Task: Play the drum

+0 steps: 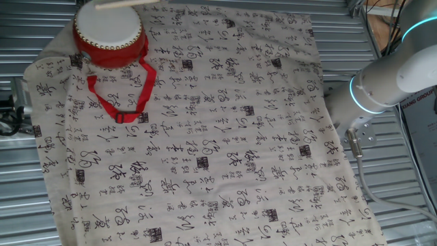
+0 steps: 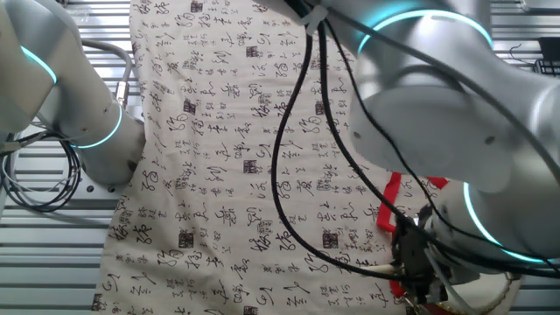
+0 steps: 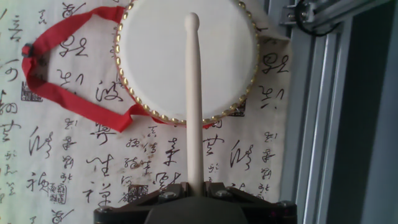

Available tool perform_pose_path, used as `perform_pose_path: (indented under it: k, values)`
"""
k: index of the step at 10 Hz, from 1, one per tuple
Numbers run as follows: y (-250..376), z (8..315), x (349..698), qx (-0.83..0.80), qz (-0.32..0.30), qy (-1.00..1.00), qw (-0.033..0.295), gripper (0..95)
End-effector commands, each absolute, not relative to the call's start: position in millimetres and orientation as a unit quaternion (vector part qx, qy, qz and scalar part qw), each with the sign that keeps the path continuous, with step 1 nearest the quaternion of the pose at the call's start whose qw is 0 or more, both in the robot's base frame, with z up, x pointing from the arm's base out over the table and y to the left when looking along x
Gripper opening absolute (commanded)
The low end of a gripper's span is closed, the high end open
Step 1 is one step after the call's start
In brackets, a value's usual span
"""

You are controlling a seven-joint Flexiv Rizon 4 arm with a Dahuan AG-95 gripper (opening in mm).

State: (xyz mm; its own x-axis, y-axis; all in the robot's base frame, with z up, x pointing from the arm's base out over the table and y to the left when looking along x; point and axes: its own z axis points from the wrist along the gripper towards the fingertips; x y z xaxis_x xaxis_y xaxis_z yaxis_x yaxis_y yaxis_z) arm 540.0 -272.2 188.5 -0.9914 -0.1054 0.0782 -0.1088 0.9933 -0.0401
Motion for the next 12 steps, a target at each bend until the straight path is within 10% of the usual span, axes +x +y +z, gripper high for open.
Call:
perform_pose_path:
  k: [1,12]
  values:
    - [-272,190,538,0.05,0.025,-0.998,0.026,0.0]
    - [-258,203,522,0.015,0.02,-0.999,0.02,0.0]
